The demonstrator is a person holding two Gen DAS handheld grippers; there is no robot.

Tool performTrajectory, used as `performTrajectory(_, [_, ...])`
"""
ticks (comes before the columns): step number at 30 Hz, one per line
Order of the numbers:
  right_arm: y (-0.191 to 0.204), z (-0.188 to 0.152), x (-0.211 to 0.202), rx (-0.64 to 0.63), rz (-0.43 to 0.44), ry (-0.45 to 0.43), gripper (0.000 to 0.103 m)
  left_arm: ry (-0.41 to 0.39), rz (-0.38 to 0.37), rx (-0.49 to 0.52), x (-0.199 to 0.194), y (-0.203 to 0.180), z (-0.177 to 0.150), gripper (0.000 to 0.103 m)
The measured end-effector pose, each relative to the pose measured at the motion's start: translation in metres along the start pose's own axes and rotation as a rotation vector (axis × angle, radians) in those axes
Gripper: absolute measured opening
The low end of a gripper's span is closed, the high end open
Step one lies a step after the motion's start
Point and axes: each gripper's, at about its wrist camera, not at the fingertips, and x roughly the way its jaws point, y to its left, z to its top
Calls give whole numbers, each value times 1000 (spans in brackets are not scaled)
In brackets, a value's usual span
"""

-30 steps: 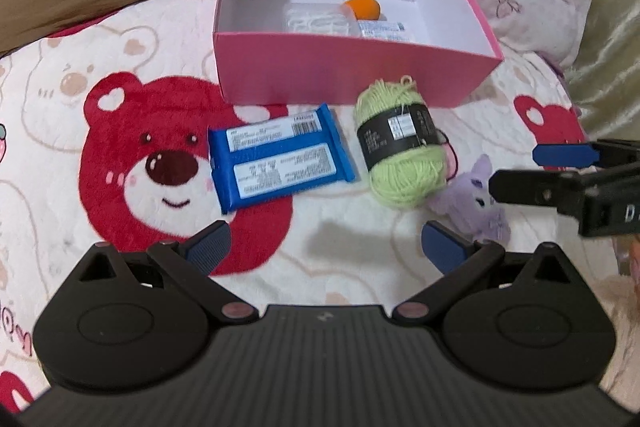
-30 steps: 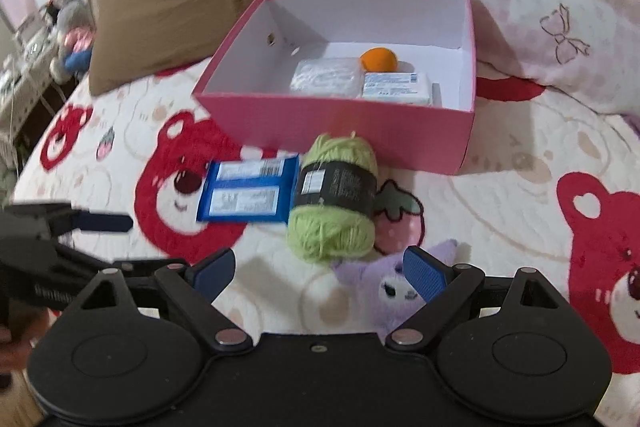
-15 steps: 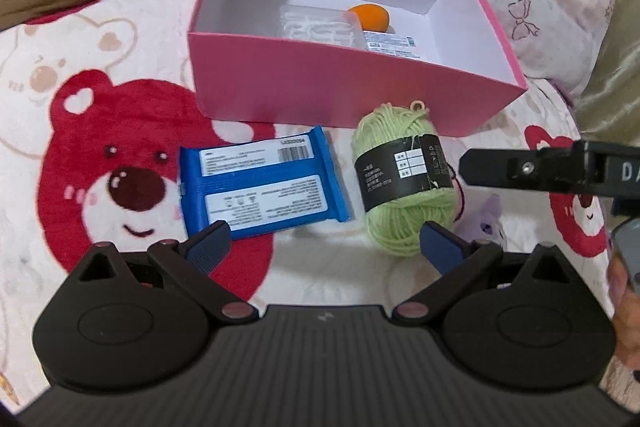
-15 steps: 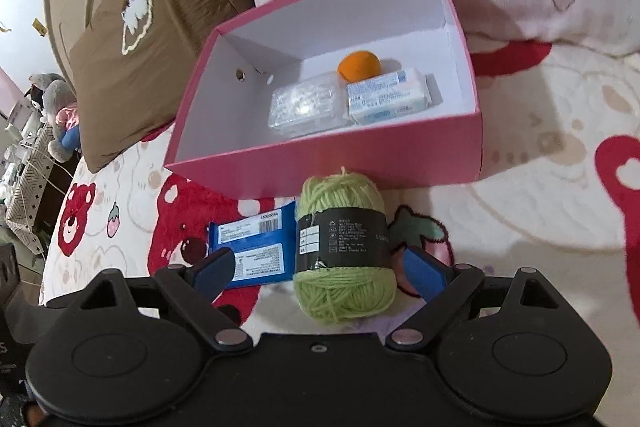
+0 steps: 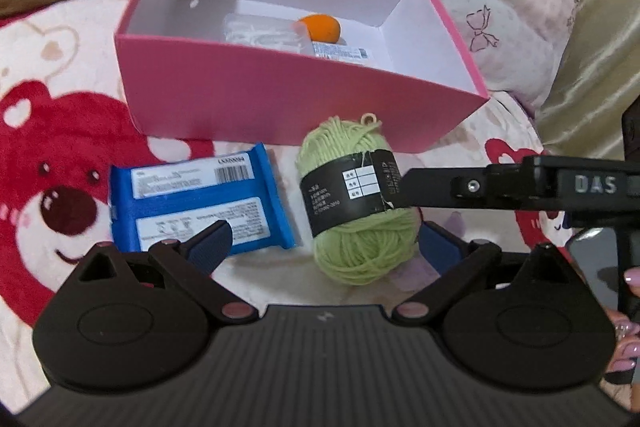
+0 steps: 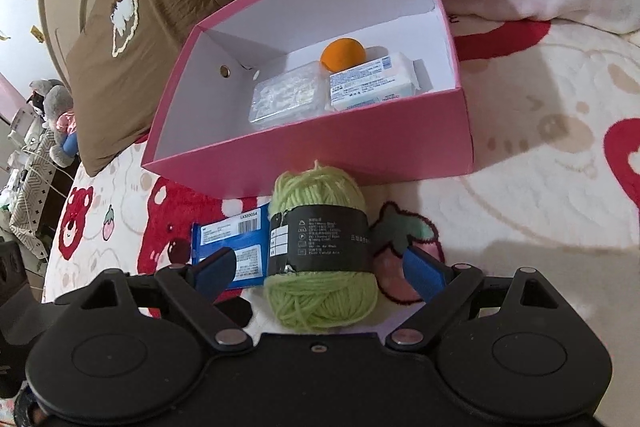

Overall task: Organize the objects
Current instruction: 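Move the open left gripper down onto the green yarn ball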

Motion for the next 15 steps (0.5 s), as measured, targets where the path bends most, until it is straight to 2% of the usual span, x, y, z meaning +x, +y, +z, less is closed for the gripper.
performTrajectory(4, [4,2,6,-24,54,14,93,13,-28,-22,8,3,-4,99])
performTrajectory(7, [6,1,13,-40,48,28,91,16,-77,-56,13,10,-6,89])
performTrajectory(9, [4,0,19,-38,31,42,83,-4,-77,-55,14,10,-6,80])
performTrajectory(12, [-1,0,27,-23,12,61,77,0,-88,-51,19,11,-6,68])
performTrajectory(14, [-5,0,31,-16,8,67,68,-6,-103,-63,22,12,-8,64])
performTrajectory(15, [-6,0,32,-14,8,67,66,-12,-109,-64,23,12,-9,63])
